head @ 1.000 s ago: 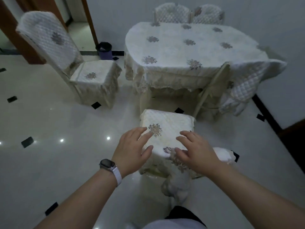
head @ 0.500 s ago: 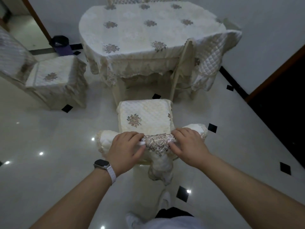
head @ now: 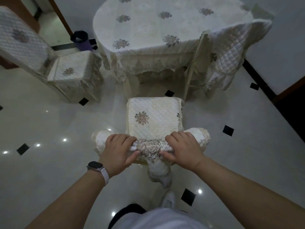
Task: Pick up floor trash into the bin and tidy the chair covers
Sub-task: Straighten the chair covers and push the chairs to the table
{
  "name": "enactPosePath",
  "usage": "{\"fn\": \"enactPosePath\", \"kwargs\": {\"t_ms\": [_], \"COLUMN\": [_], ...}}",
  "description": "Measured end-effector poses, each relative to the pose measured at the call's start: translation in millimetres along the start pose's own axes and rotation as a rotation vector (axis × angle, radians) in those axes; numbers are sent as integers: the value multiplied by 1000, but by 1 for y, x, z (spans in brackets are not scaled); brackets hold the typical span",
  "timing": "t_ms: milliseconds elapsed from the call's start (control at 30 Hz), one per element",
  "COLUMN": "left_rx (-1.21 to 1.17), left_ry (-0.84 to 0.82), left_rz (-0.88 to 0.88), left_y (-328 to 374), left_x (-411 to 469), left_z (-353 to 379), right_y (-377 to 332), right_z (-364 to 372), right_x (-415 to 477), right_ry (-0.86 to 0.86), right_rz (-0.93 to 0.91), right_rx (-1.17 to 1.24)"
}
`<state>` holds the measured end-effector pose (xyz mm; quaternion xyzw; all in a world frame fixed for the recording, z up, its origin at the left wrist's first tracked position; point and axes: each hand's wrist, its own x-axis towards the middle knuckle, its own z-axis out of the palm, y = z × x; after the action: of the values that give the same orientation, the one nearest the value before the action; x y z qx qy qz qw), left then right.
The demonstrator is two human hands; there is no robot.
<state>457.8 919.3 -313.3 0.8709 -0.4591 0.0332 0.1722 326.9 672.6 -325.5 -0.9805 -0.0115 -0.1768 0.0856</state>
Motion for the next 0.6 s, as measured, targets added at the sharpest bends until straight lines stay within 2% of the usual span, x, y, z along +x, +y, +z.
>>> {"fn": "enactPosePath", "kwargs": {"t_ms": [200,600], "left_rx": [-14,-51], "left_ry": [12,168], "left_rz": [73,92], "left_y": [-12,-45], "left_x": [19,125], "left_z": [-3,-12], "right_y": [15,68], "right_z": [4,-4], "right_x": [16,107], "right_ry": [65,146], "right_rz": [-61,14], "right_rx": [15,-10]}}
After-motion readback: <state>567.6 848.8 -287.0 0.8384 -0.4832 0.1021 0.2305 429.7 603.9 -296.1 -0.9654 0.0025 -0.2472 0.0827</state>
